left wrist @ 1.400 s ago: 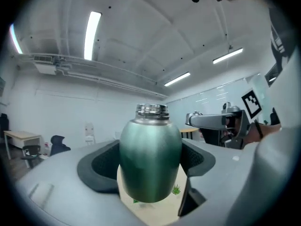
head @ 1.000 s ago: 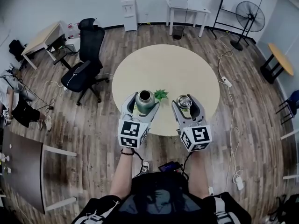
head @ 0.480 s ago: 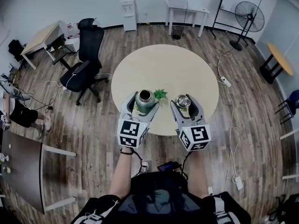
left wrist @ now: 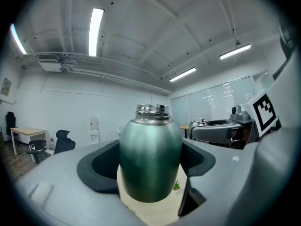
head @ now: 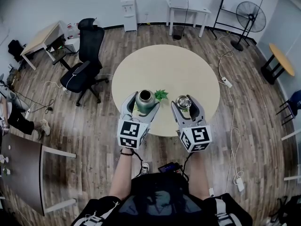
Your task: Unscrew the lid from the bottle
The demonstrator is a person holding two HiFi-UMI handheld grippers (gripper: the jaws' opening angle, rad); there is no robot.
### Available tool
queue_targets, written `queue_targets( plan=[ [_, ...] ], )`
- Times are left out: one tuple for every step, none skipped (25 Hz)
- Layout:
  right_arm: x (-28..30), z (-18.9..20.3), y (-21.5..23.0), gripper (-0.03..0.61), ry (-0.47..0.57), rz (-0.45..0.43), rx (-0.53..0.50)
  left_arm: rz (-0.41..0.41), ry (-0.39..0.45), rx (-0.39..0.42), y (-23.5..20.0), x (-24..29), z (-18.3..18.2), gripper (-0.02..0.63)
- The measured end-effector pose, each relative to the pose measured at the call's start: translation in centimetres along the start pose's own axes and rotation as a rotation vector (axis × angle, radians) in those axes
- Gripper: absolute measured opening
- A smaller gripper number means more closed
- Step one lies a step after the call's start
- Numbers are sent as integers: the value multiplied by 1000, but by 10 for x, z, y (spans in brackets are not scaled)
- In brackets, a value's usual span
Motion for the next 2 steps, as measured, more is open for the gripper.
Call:
queue_targets(
  plan=[
    [0,0,0,265,0,0,-1,0,0,1,0,0,0,374],
    [0,0,1,265,0,0,-1,0,1,1,1,1,-1,374]
  ],
)
Point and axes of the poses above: the fingertips, and each gripper's own axes: x forward along the fingers, y to its right, z out of its underside, the point moved 2 cm from there along -x, backward along the fingers, and after that the axes turned 5 degrees about -y, right-handed, at the moved point
